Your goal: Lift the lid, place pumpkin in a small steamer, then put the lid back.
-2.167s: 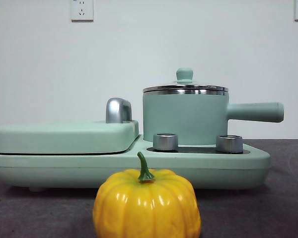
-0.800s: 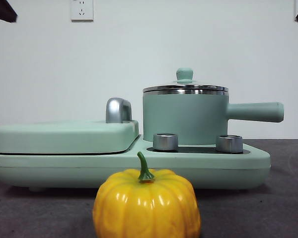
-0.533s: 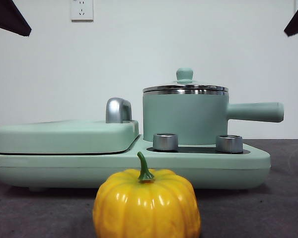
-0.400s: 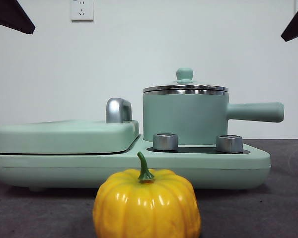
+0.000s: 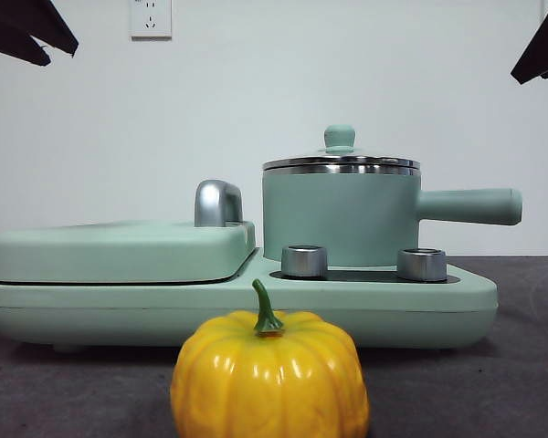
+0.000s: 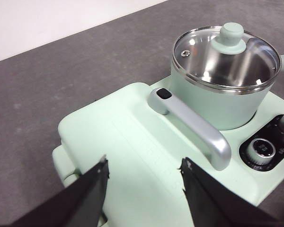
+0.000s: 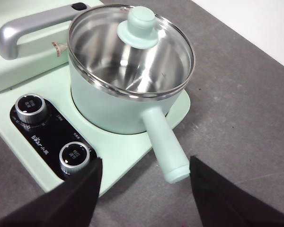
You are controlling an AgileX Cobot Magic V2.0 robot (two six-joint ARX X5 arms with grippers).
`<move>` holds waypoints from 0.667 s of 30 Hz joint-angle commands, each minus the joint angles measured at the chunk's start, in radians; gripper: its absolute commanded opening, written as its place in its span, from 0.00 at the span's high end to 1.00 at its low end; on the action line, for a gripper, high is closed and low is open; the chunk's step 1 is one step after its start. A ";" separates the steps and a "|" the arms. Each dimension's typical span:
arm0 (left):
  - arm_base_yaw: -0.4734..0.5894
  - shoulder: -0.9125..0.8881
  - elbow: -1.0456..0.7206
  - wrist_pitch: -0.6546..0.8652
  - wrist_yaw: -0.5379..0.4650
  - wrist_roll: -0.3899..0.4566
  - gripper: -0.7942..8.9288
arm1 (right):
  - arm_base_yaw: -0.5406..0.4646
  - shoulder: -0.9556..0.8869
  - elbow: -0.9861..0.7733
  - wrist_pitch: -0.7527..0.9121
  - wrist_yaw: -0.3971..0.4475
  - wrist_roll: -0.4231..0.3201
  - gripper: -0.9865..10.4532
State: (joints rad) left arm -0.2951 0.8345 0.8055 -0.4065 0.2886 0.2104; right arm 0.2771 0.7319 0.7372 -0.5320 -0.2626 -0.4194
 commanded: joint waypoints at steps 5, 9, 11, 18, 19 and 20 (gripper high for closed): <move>-0.082 0.031 0.024 0.106 0.005 0.008 0.66 | 0.027 0.004 0.017 0.007 0.002 0.015 0.65; -0.143 0.087 0.024 0.169 0.005 -0.009 0.66 | 0.028 0.004 0.017 0.011 0.001 0.054 0.65; -0.170 0.127 0.024 0.211 0.005 -0.035 0.66 | 0.028 0.004 0.017 0.017 0.001 0.070 0.65; -0.249 0.299 0.024 0.417 0.004 -0.074 0.66 | 0.028 0.004 0.017 0.023 0.001 0.090 0.65; -0.258 0.320 0.025 0.443 0.004 -0.074 0.66 | 0.028 0.004 0.017 0.023 0.001 0.093 0.65; -0.268 0.344 0.027 0.466 0.004 -0.074 0.66 | 0.028 0.004 0.017 0.023 0.001 0.095 0.65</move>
State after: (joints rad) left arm -0.5518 1.1591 0.8108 0.0364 0.2890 0.1440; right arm 0.3004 0.7315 0.7372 -0.5190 -0.2611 -0.3454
